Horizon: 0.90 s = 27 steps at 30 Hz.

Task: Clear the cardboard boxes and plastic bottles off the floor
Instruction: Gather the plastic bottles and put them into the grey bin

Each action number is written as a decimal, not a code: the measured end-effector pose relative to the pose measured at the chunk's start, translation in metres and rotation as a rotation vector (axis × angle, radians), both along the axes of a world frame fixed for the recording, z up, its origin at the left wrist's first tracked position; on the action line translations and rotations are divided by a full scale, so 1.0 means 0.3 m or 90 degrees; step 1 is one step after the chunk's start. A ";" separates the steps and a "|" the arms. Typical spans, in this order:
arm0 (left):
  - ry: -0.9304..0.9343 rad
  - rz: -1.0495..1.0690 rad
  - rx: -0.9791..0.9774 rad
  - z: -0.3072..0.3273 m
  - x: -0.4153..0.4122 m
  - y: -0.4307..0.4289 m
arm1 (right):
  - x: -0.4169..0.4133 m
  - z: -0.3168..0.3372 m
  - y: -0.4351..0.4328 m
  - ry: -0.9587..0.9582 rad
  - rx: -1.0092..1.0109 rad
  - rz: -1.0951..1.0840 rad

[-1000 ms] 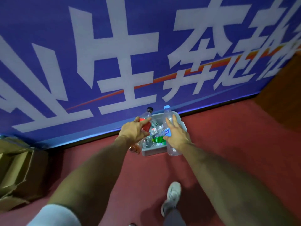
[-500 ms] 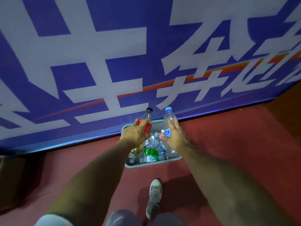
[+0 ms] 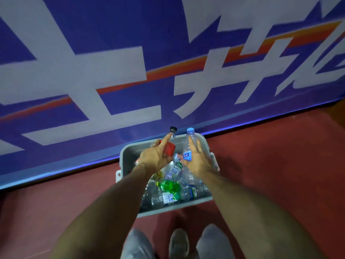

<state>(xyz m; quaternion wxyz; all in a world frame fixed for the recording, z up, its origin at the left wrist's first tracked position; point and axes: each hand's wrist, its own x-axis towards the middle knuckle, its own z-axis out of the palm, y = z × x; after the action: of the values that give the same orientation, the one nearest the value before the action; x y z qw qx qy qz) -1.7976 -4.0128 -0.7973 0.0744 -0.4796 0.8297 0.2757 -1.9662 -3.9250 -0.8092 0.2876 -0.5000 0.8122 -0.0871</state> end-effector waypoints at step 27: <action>-0.076 -0.114 -0.113 0.809 -0.028 -0.014 | -0.001 0.863 0.131 0.065 0.120 -0.141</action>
<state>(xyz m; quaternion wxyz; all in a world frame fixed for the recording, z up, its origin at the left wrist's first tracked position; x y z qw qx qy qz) -1.8059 -4.0171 -0.5546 0.1051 -0.4240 0.8844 0.1642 -1.9664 -3.8856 -0.5504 0.2802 -0.3817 0.8807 -0.0165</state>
